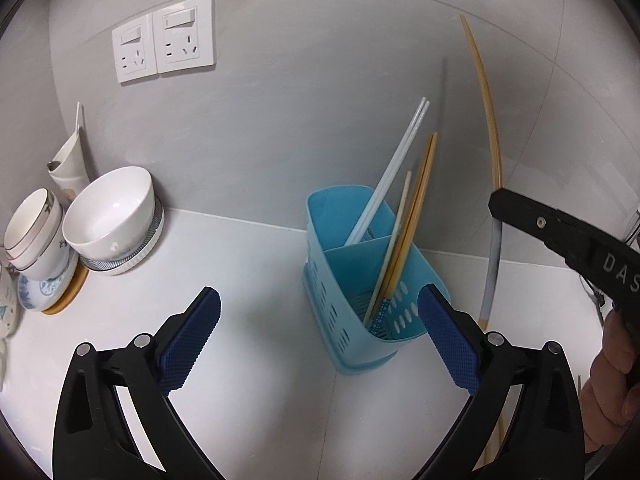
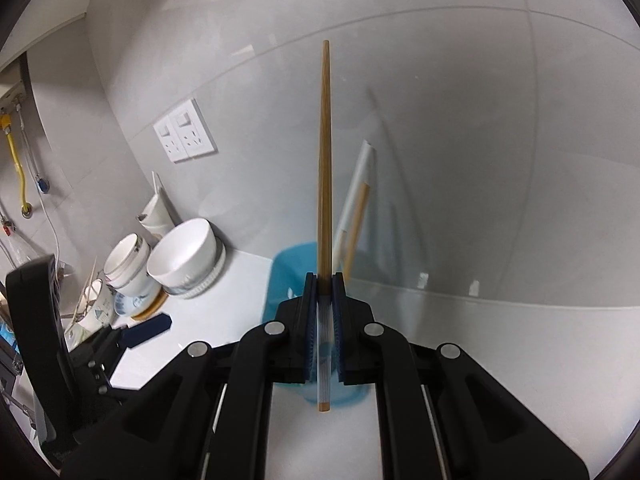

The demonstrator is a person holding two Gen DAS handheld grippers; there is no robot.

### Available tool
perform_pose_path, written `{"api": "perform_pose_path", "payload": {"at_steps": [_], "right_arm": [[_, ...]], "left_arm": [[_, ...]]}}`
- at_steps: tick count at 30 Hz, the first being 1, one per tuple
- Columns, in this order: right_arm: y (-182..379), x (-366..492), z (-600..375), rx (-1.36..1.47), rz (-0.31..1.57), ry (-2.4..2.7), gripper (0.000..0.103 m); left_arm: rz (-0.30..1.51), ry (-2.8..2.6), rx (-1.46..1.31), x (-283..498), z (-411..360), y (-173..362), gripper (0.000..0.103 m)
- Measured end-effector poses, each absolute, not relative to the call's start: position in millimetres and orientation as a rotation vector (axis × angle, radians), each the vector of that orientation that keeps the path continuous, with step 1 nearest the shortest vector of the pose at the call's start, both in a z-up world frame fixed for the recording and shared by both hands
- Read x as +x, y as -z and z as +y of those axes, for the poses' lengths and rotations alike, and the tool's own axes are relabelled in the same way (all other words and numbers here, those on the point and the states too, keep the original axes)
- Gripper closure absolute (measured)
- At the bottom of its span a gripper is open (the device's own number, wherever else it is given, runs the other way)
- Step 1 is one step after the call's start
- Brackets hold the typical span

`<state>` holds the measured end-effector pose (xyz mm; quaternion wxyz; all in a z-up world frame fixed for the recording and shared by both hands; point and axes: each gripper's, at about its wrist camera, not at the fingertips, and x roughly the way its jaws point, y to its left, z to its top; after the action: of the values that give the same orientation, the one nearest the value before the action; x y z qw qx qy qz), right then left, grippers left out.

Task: Organize utensils
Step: 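Lower the right tool's wooden chopstick into the blue holder and open it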

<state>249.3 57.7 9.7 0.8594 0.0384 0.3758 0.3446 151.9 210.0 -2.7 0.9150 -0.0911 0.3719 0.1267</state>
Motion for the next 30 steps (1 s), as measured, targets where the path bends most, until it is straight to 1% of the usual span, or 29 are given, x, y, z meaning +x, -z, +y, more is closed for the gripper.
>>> {"api": "perform_pose_path", "payload": {"at_steps": [14, 28, 30], "right_arm": [[9, 252, 87, 0.119, 0.712, -0.727, 0.096], [46, 249, 98, 0.075, 0.792, -0.693, 0.096], [49, 249, 99, 0.065, 0.807, -0.697, 0.093]], "left_arm": [[0.777, -0.297, -0.215, 145, 230, 8, 0.006], [0.791, -0.324, -0.227, 145, 238, 18, 0.006], [0.793, -0.326, -0.229, 145, 238, 18, 0.006]]}}
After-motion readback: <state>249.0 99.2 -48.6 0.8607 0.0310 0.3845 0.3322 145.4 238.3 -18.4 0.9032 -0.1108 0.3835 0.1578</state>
